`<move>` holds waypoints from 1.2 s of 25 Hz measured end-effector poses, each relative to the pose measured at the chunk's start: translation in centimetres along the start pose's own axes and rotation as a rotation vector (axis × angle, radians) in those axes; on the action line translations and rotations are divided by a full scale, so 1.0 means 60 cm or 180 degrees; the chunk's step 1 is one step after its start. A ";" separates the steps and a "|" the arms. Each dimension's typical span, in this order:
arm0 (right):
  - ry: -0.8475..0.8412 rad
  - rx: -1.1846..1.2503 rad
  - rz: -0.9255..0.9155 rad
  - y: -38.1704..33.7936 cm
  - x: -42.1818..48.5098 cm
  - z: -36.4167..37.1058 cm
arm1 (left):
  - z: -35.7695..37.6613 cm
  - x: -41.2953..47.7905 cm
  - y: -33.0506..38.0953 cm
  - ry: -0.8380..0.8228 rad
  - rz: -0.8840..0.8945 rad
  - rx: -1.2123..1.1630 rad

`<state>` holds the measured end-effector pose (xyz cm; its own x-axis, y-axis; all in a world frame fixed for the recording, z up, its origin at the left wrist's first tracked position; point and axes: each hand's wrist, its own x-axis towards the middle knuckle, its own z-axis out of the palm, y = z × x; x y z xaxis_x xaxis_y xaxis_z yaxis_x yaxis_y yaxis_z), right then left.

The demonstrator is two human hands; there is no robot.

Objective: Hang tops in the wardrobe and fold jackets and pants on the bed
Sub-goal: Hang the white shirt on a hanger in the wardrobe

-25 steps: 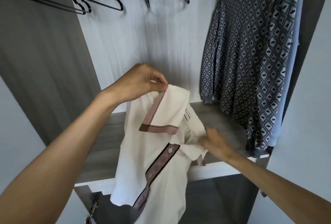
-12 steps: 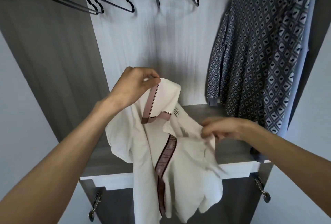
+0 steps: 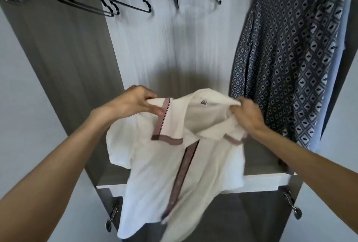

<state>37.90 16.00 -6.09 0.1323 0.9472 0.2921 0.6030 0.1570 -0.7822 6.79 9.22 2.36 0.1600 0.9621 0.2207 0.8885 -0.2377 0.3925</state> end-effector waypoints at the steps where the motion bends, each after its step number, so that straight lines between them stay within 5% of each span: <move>1: 0.0447 -0.0359 -0.0220 -0.020 0.010 -0.021 | 0.002 0.001 -0.016 0.0019 -0.0166 -0.0081; 4: 0.1388 -0.0918 -0.1084 -0.081 0.027 -0.075 | 0.012 0.005 -0.047 0.1038 -0.0486 -0.0598; 8: 0.1580 -0.1364 -0.1252 -0.095 0.036 -0.117 | 0.040 0.010 -0.027 0.2452 -0.0653 -0.1581; 12: 0.1872 -0.1595 -0.1562 -0.045 0.017 -0.123 | 0.067 -0.016 0.003 0.3365 -0.0576 -0.0089; 17: 0.2500 -0.1630 -0.1779 -0.034 0.044 -0.121 | 0.031 -0.001 -0.002 0.3637 -0.0322 0.0543; 20: 0.2403 -0.1854 -0.1754 -0.052 0.115 -0.086 | 0.016 0.066 -0.043 0.3398 -0.0246 0.0830; 25: 0.1229 -0.2630 -0.1275 -0.060 0.292 0.075 | 0.066 0.249 -0.190 0.2565 -0.0557 0.1229; 28: -0.0061 -0.2490 -0.0598 0.037 0.407 0.241 | 0.176 0.360 -0.328 0.1276 -0.1117 0.1156; 30: -0.1163 -0.1527 0.0064 0.141 0.439 0.337 | 0.274 0.395 -0.406 0.0188 -0.1430 0.1021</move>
<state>30.58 47.93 -16.17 -0.0803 0.9968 0.0053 0.9020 0.0750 -0.4251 -4.01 40.02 -16.63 -0.2810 0.9483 0.1475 0.9517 0.2556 0.1699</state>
